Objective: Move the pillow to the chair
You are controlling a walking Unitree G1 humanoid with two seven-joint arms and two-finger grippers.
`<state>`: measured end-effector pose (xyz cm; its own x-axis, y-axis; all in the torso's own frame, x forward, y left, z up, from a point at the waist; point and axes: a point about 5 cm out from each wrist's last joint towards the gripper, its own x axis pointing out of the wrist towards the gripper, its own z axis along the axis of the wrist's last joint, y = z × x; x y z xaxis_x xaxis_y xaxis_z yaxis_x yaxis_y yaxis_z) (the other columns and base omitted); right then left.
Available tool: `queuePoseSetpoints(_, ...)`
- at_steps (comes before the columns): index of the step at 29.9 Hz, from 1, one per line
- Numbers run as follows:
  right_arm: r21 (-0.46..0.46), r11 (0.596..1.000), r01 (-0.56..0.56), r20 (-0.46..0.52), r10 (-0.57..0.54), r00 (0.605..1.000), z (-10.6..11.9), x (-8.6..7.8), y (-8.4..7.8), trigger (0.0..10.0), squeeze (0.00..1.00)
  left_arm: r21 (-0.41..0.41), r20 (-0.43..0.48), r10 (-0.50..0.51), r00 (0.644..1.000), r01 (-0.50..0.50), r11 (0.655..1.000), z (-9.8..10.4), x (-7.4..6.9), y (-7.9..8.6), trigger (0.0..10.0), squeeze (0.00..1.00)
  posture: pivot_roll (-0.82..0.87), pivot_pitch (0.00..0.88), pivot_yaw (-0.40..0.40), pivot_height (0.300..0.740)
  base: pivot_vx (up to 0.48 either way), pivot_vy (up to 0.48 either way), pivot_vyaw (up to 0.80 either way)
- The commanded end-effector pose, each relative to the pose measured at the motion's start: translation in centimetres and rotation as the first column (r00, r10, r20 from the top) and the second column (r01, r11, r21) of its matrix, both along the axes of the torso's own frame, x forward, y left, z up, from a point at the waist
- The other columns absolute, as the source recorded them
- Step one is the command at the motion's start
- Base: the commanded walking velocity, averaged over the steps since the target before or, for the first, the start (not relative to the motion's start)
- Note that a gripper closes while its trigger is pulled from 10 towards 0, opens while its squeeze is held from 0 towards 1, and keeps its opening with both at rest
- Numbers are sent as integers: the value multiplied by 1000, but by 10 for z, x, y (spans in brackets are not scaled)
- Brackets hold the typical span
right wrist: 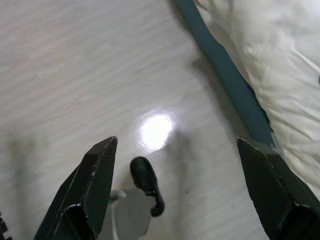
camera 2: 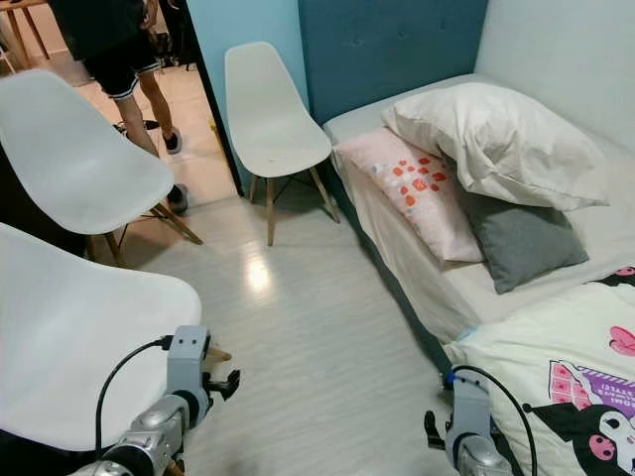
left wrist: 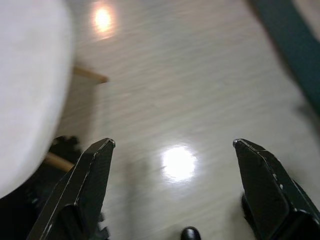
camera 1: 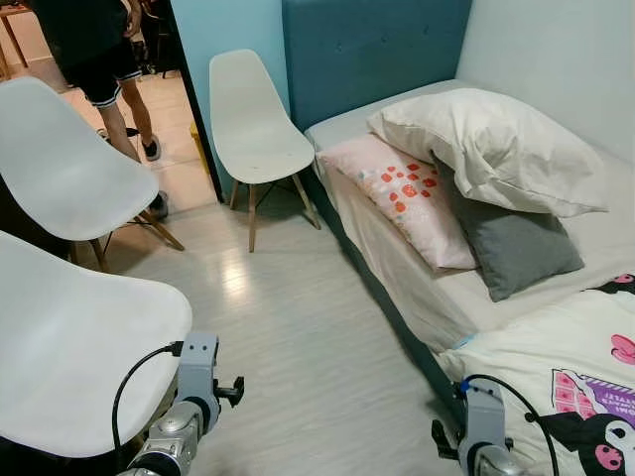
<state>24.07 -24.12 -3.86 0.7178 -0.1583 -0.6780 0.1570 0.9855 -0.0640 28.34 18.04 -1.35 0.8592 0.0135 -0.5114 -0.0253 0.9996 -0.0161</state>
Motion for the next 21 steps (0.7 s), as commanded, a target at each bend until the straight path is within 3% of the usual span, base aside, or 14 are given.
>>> queuePoseSetpoints(1, 12, 999, -29, 4, 29, 1000, 1, 6, 12, 10000, 0, 26, -35, 89, 995, -88, 996, -6, -9, 16, 10000, 0, -220, 130, 43, 740, 0, 0, 0)
queuePoseSetpoints(10, 22, 998, -61, -3, 61, 998, 2, 12, 25, 10000, 0, 74, -109, 98, 989, -90, 993, -19, -23, 15, 10000, 0, -214, 87, 66, 740, 0, 0, 0)
queuePoseSetpoints(14, 31, 993, -115, -10, 116, 993, 0, 13, 36, 10000, 0, 126, -175, 74, 982, -52, 991, -30, -37, 16, 10000, 0, -183, 82, 43, 740, 0, 0, 0)
queuePoseSetpoints(17, 23, 985, -168, -15, 169, 986, 0, 15, 42, 10000, 0, 135, -186, 117, 975, -93, 987, -34, -44, 23, 10000, 0, -165, 82, 26, 740, 0, 0, 0)
queuePoseSetpoints(21, 24, 971, -239, -39, 240, 970, -3, 14, 52, 10000, 0, 121, -208, 222, 953, -200, 972, -44, -63, 35, 10000, 0, -120, 87, -11, 740, 0, 0, 0)
